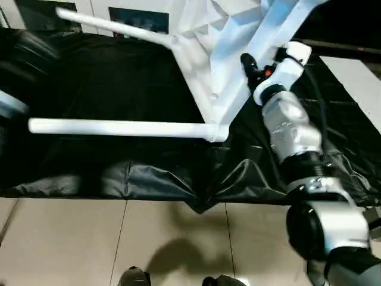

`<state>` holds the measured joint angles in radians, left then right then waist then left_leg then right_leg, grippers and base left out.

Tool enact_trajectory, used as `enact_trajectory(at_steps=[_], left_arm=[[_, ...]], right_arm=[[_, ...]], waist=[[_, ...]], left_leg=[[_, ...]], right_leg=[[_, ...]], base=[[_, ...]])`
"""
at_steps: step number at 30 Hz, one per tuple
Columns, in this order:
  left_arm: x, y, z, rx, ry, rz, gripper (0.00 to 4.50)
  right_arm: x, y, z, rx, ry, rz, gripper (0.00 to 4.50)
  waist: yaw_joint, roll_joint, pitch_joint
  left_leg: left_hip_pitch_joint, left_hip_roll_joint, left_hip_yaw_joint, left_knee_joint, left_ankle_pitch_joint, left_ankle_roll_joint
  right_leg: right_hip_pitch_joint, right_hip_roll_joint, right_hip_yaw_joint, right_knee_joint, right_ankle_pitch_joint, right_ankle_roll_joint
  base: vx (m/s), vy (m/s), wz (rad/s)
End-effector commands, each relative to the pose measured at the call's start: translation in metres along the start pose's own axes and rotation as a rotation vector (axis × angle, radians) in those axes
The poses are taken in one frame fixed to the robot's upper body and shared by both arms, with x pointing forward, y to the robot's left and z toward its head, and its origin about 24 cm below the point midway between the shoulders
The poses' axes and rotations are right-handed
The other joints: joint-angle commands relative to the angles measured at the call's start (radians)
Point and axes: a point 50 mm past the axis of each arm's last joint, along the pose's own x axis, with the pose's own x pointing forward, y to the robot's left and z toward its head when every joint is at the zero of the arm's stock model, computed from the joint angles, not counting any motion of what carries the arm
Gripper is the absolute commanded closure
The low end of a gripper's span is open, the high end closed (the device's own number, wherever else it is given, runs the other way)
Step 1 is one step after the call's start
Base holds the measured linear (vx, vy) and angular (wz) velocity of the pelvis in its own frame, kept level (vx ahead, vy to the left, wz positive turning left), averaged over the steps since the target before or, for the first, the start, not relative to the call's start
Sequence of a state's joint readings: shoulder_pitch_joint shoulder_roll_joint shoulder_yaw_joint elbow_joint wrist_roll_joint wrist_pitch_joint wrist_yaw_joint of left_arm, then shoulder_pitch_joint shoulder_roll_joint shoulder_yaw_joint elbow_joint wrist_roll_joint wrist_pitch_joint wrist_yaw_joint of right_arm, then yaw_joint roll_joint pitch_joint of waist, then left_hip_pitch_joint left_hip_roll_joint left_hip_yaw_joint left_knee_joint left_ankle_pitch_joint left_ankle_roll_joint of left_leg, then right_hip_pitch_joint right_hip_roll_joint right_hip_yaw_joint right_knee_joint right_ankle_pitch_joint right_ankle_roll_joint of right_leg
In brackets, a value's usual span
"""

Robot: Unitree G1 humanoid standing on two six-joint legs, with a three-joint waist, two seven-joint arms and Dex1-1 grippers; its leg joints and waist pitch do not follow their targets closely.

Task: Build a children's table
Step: Flip table

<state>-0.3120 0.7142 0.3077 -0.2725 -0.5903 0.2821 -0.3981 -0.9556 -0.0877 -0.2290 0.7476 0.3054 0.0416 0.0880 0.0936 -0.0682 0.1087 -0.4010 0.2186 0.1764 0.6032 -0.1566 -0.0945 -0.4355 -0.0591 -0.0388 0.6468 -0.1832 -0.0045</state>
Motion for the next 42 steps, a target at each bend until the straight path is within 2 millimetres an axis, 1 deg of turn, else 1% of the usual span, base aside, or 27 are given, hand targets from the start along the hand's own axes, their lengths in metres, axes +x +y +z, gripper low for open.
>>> enact_trajectory(at_steps=[1,2,4,5,7,10,12,13,15,16,19,20,21,22,23,25,26,28,29,30,31,33,36,37,38,41,42], left_arm=[[-0.001,-0.015,-0.013,0.006,0.087,-0.100,0.28],[-0.002,-0.022,-0.021,-0.013,0.122,-0.139,0.28],[-0.004,-0.030,-0.029,-0.029,0.156,-0.179,0.28],[-0.005,-0.035,-0.036,-0.029,0.187,-0.210,0.28],[-0.008,-0.046,-0.050,-0.028,0.254,-0.273,0.28],[-0.011,-0.056,-0.066,0.004,0.340,-0.341,0.28],[-0.011,-0.059,-0.073,0.023,0.372,-0.353,0.28],[-0.006,-0.061,-0.078,0.037,0.378,-0.328,0.28],[-0.004,-0.061,-0.079,0.038,0.377,-0.321,0.28],[-0.002,-0.063,-0.078,0.040,0.373,-0.322,0.28],[0.007,-0.068,-0.074,0.046,0.335,-0.316,0.28],[0.009,-0.071,-0.073,0.050,0.325,-0.319,0.28],[0.011,-0.072,-0.073,0.053,0.320,-0.321,0.28],[0.013,-0.075,-0.073,0.058,0.317,-0.325,0.28],[0.014,-0.075,-0.073,0.059,0.315,-0.326,0.28],[0.016,-0.074,-0.074,0.090,0.313,-0.307,0.28],[0.017,-0.074,-0.075,0.114,0.316,-0.305,0.28],[0.018,-0.073,-0.076,0.145,0.320,-0.297,0.28],[0.018,-0.073,-0.076,0.146,0.320,-0.296,0.28],[0.018,-0.073,-0.076,0.146,0.321,-0.299,0.28],[0.018,-0.074,-0.076,0.146,0.321,-0.301,0.28],[0.017,-0.075,-0.075,0.148,0.320,-0.304,0.28],[0.017,-0.079,-0.073,0.156,0.308,-0.314,0.28],[0.016,-0.080,-0.072,0.156,0.304,-0.320,0.28],[0.016,-0.083,-0.071,0.153,0.299,-0.331,0.28],[0.015,-0.085,-0.071,0.150,0.293,-0.333,0.28],[0.016,-0.085,-0.070,0.151,0.288,-0.331,0.28]], right_arm=[[-0.008,-0.021,-0.009,-0.048,0.014,-0.129,2.90],[-0.010,-0.021,-0.010,-0.063,0.010,-0.146,2.90],[-0.011,-0.021,-0.012,-0.072,0.012,-0.161,2.90],[-0.012,-0.020,-0.014,-0.076,0.012,-0.169,2.90],[-0.013,-0.019,-0.016,-0.091,0.009,-0.188,2.90],[-0.015,-0.012,-0.021,-0.110,0.027,-0.171,2.90],[-0.016,-0.006,-0.023,-0.129,0.036,-0.143,2.90],[-0.015,0.001,-0.026,-0.160,0.047,-0.107,2.90],[-0.015,0.002,-0.027,-0.168,0.050,-0.101,2.90],[-0.015,0.004,-0.028,-0.177,0.054,-0.097,2.90],[-0.013,0.005,-0.031,-0.229,0.079,-0.105,2.90],[-0.012,0.006,-0.033,-0.235,0.088,-0.105,2.90],[-0.011,0.007,-0.035,-0.238,0.101,-0.102,2.90],[-0.010,0.009,-0.037,-0.241,0.115,-0.101,2.90],[-0.009,0.010,-0.037,-0.241,0.120,-0.103,2.90],[-0.008,0.014,-0.041,-0.239,0.147,-0.089,2.90],[-0.007,0.017,-0.042,-0.225,0.152,-0.074,2.90],[-0.007,0.019,-0.044,-0.217,0.167,-0.067,2.90],[-0.007,0.019,-0.044,-0.217,0.168,-0.068,2.56],[-0.006,0.019,-0.044,-0.211,0.172,-0.064,2.35],[-0.006,0.020,-0.043,-0.210,0.175,-0.055,2.21],[-0.005,0.021,-0.043,-0.210,0.180,-0.039,2.14],[-0.004,0.022,-0.042,-0.206,0.185,0.002,1.79],[-0.004,0.022,-0.041,-0.214,0.186,0.018,1.79],[-0.005,0.022,-0.042,-0.230,0.193,0.045,1.79],[-0.005,0.022,-0.043,-0.228,0.200,0.063,1.79],[-0.006,0.021,-0.042,-0.242,0.191,0.091,1.79]], waist=[[-0.009,0.026,-0.075],[-0.008,0.027,-0.075],[-0.009,0.026,-0.077],[-0.009,0.028,-0.077],[-0.010,0.024,-0.077],[-0.013,0.024,-0.076],[-0.016,0.023,-0.077],[-0.018,0.023,-0.078],[-0.019,0.023,-0.080],[-0.021,0.023,-0.081],[-0.025,0.022,-0.082],[-0.026,0.021,-0.081],[-0.027,0.021,-0.081],[-0.028,0.017,-0.078],[-0.030,0.017,-0.077],[-0.034,0.018,-0.077],[-0.038,0.010,-0.076],[-0.039,0.013,-0.077],[-0.039,0.014,-0.077],[-0.041,0.009,-0.077],[-0.042,0.007,-0.076],[-0.042,0.008,-0.077],[-0.044,0.003,-0.082],[-0.042,0.004,-0.084],[-0.043,0.001,-0.084],[-0.042,0.002,-0.084],[-0.043,-0.001,-0.083]], left_leg=[[0.036,-0.001,0.012,-0.071,-0.238,-0.090],[0.035,0.000,0.011,-0.072,-0.245,-0.094],[0.034,-0.001,0.010,-0.073,-0.245,-0.095],[0.034,-0.001,0.010,-0.073,-0.252,-0.098],[0.035,-0.001,0.009,-0.074,-0.269,-0.099],[0.034,-0.001,0.007,-0.077,-0.284,-0.100],[0.033,-0.001,0.006,-0.077,-0.290,-0.102],[0.032,-0.002,0.005,-0.077,-0.286,-0.102],[0.033,-0.002,0.005,-0.076,-0.282,-0.103],[0.030,-0.002,0.003,-0.077,-0.272,-0.106],[0.031,-0.003,0.004,-0.075,-0.264,-0.106],[0.033,-0.003,0.005,-0.074,-0.267,-0.105],[0.032,-0.003,0.004,-0.074,-0.269,-0.104],[0.030,-0.003,0.005,-0.074,-0.282,-0.101],[0.029,-0.003,0.004,-0.075,-0.288,-0.101],[0.032,-0.002,0.002,-0.075,-0.311,-0.100],[0.030,-0.002,0.001,-0.076,-0.321,-0.097],[0.032,-0.001,0.000,-0.075,-0.318,-0.093],[0.030,-0.001,-0.001,-0.076,-0.316,-0.094],[0.029,-0.001,0.000,-0.076,-0.311,-0.093],[0.030,-0.001,0.000,-0.076,-0.309,-0.092],[0.029,-0.001,-0.001,-0.076,-0.308,-0.091],[0.027,-0.001,0.003,-0.073,-0.276,-0.082],[0.025,0.000,0.003,-0.071,-0.240,-0.074],[0.024,0.001,0.004,-0.071,-0.230,-0.071],[0.024,0.001,0.006,-0.070,-0.200,-0.065],[0.023,0.000,0.007,-0.070,-0.195,-0.063]], right_leg=[[0.037,-0.044,0.038,-0.069,-0.207,-0.111],[0.037,-0.044,0.039,-0.069,-0.212,-0.107],[0.038,-0.043,0.038,-0.068,-0.208,-0.104],[0.038,-0.043,0.038,-0.068,-0.211,-0.103],[0.036,-0.042,0.038,-0.071,-0.224,-0.094],[0.036,-0.043,0.038,-0.073,-0.245,-0.084],[0.038,-0.043,0.039,-0.074,-0.251,-0.081],[0.039,-0.043,0.039,-0.073,-0.241,-0.081],[0.040,-0.042,0.039,-0.073,-0.235,-0.084],[0.043,-0.043,0.039,-0.071,-0.221,-0.089],[0.043,-0.042,0.039,-0.068,-0.192,-0.100],[0.042,-0.042,0.039,-0.069,-0.191,-0.105],[0.043,-0.042,0.039,-0.069,-0.194,-0.106],[0.042,-0.043,0.040,-0.073,-0.220,-0.102],[0.042,-0.043,0.040,-0.073,-0.232,-0.100],[0.039,-0.044,0.039,-0.077,-0.265,-0.095],[0.039,-0.044,0.038,-0.080,-0.284,-0.088],[0.038,-0.045,0.039,-0.080,-0.285,-0.085],[0.039,-0.045,0.039,-0.079,-0.281,-0.087],[0.040,-0.046,0.038,-0.079,-0.277,-0.089],[0.038,-0.044,0.039,-0.078,-0.270,-0.092],[0.039,-0.045,0.038,-0.076,-0.268,-0.095],[0.042,-0.045,0.039,-0.074,-0.219,-0.111],[0.046,-0.046,0.038,-0.068,-0.174,-0.120],[0.047,-0.045,0.038,-0.067,-0.163,-0.122],[0.049,-0.044,0.038,-0.063,-0.128,-0.129],[0.049,-0.043,0.038,-0.064,-0.122,-0.132]], base=[[0.000,0.000,0.00],[0.000,0.000,0.00],[0.000,0.000,0.00],[0.000,0.000,0.00],[0.000,0.000,0.00],[0.000,0.000,0.00],[0.000,0.000,0.00],[0.000,0.000,0.00],[0.000,0.000,0.00],[0.000,0.000,0.00],[0.000,0.000,0.00],[0.000,0.000,0.00],[0.000,0.000,0.00],[0.000,0.000,0.00],[0.000,0.000,0.00],[0.000,0.000,0.00],[0.000,0.000,0.00],[0.000,0.000,0.00],[0.000,0.000,0.00],[0.000,0.000,0.00],[0.000,0.000,0.00],[0.000,0.000,0.00],[0.000,0.000,0.00],[0.000,0.000,0.00],[0.000,0.000,0.00],[0.000,0.000,0.00],[0.000,0.000,0.00]])
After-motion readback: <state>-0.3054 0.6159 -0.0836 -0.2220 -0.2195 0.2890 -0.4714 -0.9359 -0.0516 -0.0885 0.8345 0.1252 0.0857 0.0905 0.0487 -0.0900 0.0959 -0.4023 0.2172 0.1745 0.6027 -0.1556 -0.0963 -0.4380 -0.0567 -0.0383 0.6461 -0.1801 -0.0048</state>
